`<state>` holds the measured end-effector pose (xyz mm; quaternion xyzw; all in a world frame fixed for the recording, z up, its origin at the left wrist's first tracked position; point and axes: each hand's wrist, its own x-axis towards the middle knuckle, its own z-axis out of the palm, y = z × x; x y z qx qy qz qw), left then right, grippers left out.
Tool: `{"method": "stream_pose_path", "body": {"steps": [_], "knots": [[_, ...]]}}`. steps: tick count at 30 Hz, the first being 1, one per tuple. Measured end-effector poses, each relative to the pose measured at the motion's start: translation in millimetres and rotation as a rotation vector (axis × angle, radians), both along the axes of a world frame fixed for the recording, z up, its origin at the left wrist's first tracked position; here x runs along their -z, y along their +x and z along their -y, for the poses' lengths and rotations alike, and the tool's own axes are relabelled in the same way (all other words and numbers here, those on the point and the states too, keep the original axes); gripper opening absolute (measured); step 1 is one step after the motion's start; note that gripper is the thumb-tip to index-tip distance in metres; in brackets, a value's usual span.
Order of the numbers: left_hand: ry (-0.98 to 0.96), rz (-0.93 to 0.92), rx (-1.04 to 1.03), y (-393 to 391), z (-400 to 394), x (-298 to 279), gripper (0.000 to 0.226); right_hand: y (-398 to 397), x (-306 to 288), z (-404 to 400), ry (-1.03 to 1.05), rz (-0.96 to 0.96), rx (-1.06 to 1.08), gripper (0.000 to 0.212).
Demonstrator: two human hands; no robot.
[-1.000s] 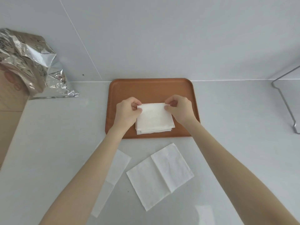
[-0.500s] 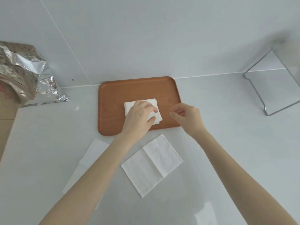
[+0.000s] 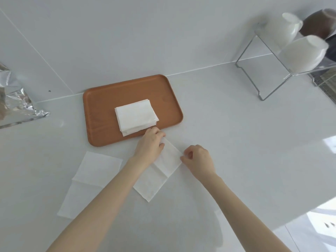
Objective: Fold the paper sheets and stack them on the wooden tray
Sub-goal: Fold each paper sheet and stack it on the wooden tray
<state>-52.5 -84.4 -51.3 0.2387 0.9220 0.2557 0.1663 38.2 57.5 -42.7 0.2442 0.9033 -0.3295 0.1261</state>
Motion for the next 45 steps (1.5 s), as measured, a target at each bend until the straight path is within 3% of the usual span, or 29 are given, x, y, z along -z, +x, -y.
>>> {"method": "stream_pose_path", "body": {"steps": [13, 17, 21, 28, 34, 39, 45], "knots": [[-0.021, -0.04, -0.004, 0.0, 3.4, -0.5, 0.009, 1.0, 2.1, 4.4, -0.072, -0.043, 0.073, 0.01], [0.175, 0.032, -0.179, -5.5, 6.4, -14.2, 0.006, -8.9, -14.2, 0.0, -0.255, -0.115, 0.153, 0.005], [0.385, 0.096, -0.337, -11.7, 10.8, -53.2, 0.005, -18.9, -44.9, -5.5, -0.341, -0.331, 0.174, 0.006], [0.578, 0.087, -0.319, 9.4, 35.9, -109.0, 0.019, -9.3, -103.0, -6.5, -0.341, -0.591, -0.014, 0.018], [0.475, 0.175, -0.26, 52.0, 56.4, -91.5, 0.031, 20.4, -88.0, -3.2, -0.318, -0.45, -0.142, 0.026], [0.395, 0.316, -0.255, 83.7, 66.6, -64.4, 0.025, 46.0, -62.7, -0.1, -0.325, -0.331, -0.173, 0.025], [0.351, 0.353, -0.275, 83.6, 73.5, -50.4, 0.023, 54.3, -43.5, -3.3, -0.334, -0.266, -0.125, 0.015]]}}
